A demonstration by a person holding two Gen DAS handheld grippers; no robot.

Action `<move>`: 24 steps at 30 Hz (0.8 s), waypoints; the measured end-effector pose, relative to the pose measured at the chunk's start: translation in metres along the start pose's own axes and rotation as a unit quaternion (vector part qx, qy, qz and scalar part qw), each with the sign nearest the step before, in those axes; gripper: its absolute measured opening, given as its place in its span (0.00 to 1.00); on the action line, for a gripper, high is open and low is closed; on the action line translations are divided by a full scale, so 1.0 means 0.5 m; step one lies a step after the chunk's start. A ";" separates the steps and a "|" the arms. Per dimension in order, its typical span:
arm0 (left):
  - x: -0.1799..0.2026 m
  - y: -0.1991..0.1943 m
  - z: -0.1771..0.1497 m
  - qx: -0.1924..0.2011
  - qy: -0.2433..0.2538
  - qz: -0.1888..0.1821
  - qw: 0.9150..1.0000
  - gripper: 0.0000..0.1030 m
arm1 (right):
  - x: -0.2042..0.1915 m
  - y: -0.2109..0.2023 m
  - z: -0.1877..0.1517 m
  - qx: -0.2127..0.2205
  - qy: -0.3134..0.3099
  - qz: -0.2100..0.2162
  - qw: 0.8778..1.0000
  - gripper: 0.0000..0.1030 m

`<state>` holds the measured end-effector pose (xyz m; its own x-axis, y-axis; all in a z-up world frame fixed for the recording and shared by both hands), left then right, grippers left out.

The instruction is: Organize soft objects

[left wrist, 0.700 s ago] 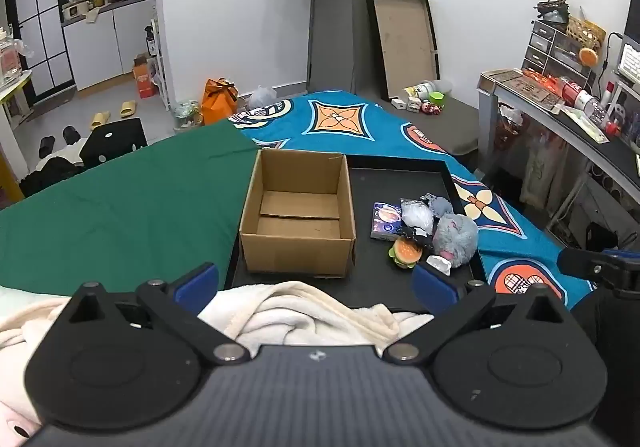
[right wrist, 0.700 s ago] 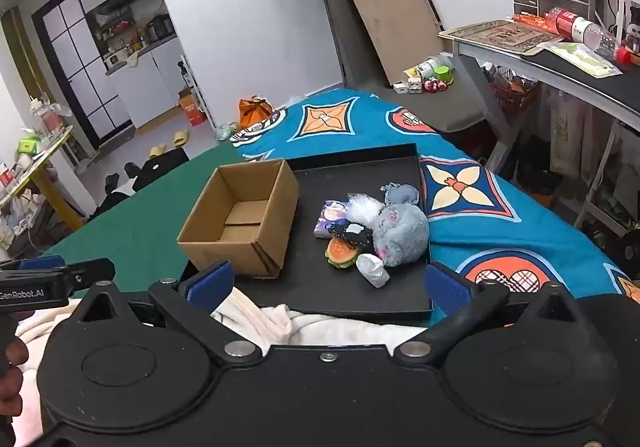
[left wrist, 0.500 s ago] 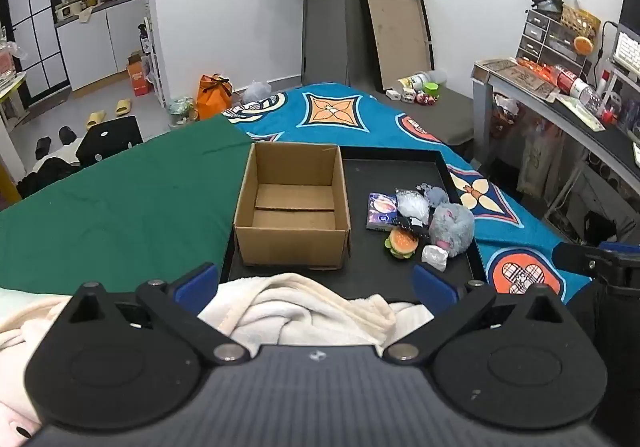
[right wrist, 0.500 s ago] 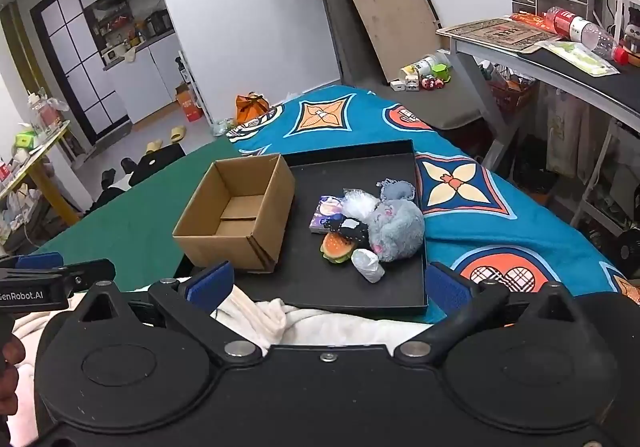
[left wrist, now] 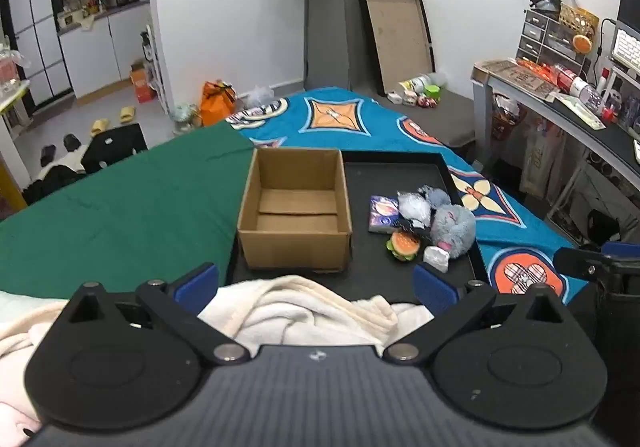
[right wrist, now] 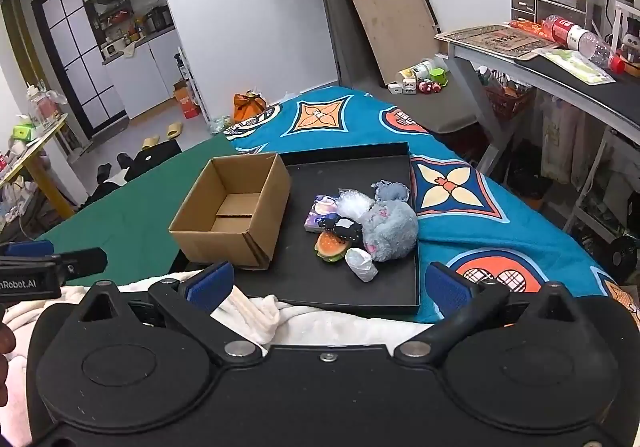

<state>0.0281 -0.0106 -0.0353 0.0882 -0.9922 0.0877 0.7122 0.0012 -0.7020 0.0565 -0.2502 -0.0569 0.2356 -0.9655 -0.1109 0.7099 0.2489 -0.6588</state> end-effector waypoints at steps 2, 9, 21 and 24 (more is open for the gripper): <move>0.000 -0.008 0.006 0.007 0.000 0.004 1.000 0.99 | -0.002 -0.001 0.000 0.000 -0.001 0.000 1.000 1.00; 0.003 -0.014 0.002 0.005 0.002 0.001 1.000 0.99 | -0.003 -0.008 0.002 0.001 -0.005 -0.001 1.000 1.00; -0.003 -0.020 -0.015 0.008 0.001 0.002 1.000 0.99 | -0.022 -0.019 -0.005 0.005 -0.015 -0.007 1.000 1.00; -0.006 -0.025 -0.019 0.008 0.002 0.001 1.000 0.99 | -0.024 -0.021 -0.004 0.006 -0.016 -0.008 1.000 1.00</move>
<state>0.0124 -0.0087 -0.0338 0.0871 -0.9927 0.0834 0.7237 0.0056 -0.6901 0.0448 -0.2413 -0.0503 0.2453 -0.9663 -0.0775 0.7209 0.2353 -0.6519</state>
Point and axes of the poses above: each gripper's, at about its wrist camera, not at the fingertips, and y roughly the way its jaws point, x to its right, z to its top, the point moved 5 cm from there along y, roughly the way its jaws point, and after that the axes turned 6 degrees about -y, right-handed, at the moved point
